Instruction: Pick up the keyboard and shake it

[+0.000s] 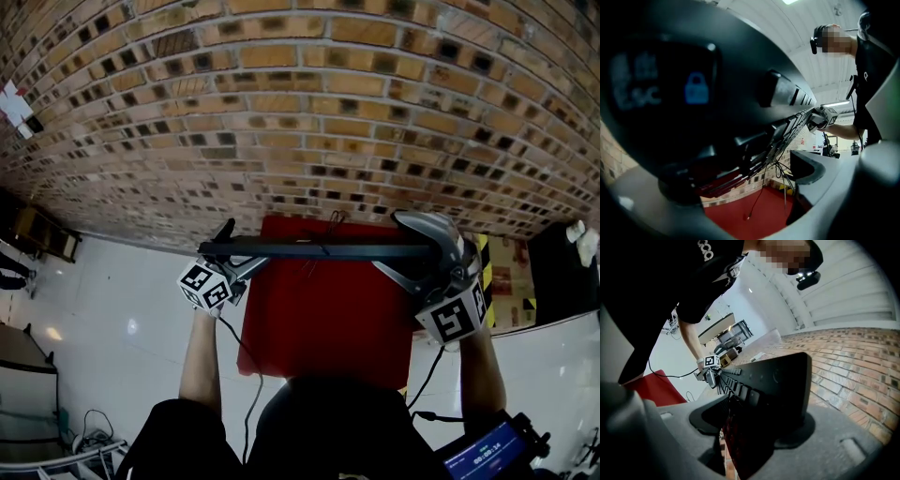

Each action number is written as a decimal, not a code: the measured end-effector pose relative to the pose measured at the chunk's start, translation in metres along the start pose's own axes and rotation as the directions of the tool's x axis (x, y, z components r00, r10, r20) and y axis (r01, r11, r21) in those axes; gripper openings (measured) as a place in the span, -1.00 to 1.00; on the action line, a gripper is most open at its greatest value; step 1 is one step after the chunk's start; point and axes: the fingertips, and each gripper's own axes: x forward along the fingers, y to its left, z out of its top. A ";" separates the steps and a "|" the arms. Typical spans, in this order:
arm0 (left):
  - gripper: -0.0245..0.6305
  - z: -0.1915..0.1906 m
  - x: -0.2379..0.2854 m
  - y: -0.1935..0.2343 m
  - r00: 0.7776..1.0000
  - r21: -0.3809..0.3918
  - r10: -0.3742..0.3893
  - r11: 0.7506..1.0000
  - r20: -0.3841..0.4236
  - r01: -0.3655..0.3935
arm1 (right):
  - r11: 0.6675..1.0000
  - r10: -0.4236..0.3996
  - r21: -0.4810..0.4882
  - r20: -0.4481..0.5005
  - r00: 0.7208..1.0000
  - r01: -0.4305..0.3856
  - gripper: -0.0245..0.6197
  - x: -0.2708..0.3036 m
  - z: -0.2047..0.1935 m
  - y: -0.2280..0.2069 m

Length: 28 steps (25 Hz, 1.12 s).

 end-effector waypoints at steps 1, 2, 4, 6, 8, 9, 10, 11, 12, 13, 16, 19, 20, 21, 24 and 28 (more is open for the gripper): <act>0.88 -0.003 0.001 0.002 1.000 -0.004 0.002 1.000 -0.006 -0.002 | 1.000 0.001 -0.007 -0.002 1.000 -0.001 -0.07 0.001 0.000 0.001; 0.88 -0.004 0.002 0.002 1.000 -0.004 0.004 1.000 -0.006 -0.004 | 1.000 0.001 -0.014 -0.002 1.000 -0.001 -0.07 0.001 0.001 0.002; 0.86 0.000 0.003 0.000 1.000 0.005 0.004 1.000 0.006 -0.004 | 1.000 -0.002 -0.022 0.000 1.000 0.002 -0.07 -0.003 0.003 0.002; 0.85 0.005 0.003 -0.004 1.000 0.015 -0.002 1.000 0.018 0.002 | 1.000 0.002 -0.017 0.005 1.000 -0.002 -0.07 -0.007 0.002 0.001; 0.84 0.004 0.002 -0.007 1.000 0.015 -0.009 1.000 0.014 0.009 | 1.000 0.008 -0.008 0.008 1.000 -0.008 -0.07 -0.010 0.001 0.001; 0.83 0.002 0.003 -0.007 1.000 0.010 -0.009 1.000 0.007 0.009 | 1.000 0.010 -0.003 0.006 1.000 -0.010 -0.07 -0.009 -0.001 0.002; 0.83 -0.001 0.004 -0.006 1.000 0.002 -0.008 1.000 0.001 0.008 | 1.000 0.012 0.003 0.002 1.000 -0.012 -0.07 -0.008 -0.004 0.002; 0.83 -0.004 0.005 -0.005 1.000 -0.007 -0.005 1.000 -0.002 0.005 | 1.000 0.014 0.010 -0.002 1.000 -0.014 -0.07 -0.006 -0.006 0.003; 0.83 -0.005 0.006 -0.004 1.000 -0.012 -0.004 1.000 -0.004 0.004 | 1.000 0.014 0.020 -0.006 1.000 -0.014 -0.07 -0.006 -0.008 0.004; 0.83 -0.005 0.007 -0.004 1.000 -0.011 -0.004 1.000 -0.004 0.004 | 0.999 0.012 0.031 -0.008 1.000 -0.011 -0.07 -0.007 -0.010 0.004; 0.81 0.008 0.010 -0.011 1.000 0.034 -0.019 0.999 0.005 0.019 | 0.994 -0.002 0.105 -0.016 1.000 0.003 -0.07 -0.014 -0.023 0.000; 0.73 0.033 0.015 -0.025 0.999 0.119 -0.031 0.993 0.020 0.028 | 0.950 -0.068 0.307 0.010 0.998 0.062 -0.07 -0.028 -0.043 -0.009; 0.69 0.043 0.016 -0.030 0.999 0.156 -0.026 0.988 0.018 0.023 | 0.924 -0.110 0.373 0.040 0.993 0.087 -0.07 -0.031 -0.046 -0.015; 0.64 0.052 0.018 -0.037 1.000 0.195 -0.017 0.981 0.015 0.014 | 0.905 -0.146 0.413 0.069 0.987 0.105 -0.07 -0.035 -0.048 -0.020; 0.52 0.065 0.021 -0.046 1.000 0.297 0.008 0.955 0.022 -0.014 | 0.879 -0.190 0.462 0.103 0.976 0.122 -0.07 -0.043 -0.062 -0.023; 0.52 0.066 0.034 -0.050 1.000 0.336 -0.006 0.942 -0.003 0.007 | 0.842 -0.190 0.523 0.062 0.980 0.130 -0.04 -0.052 -0.090 -0.014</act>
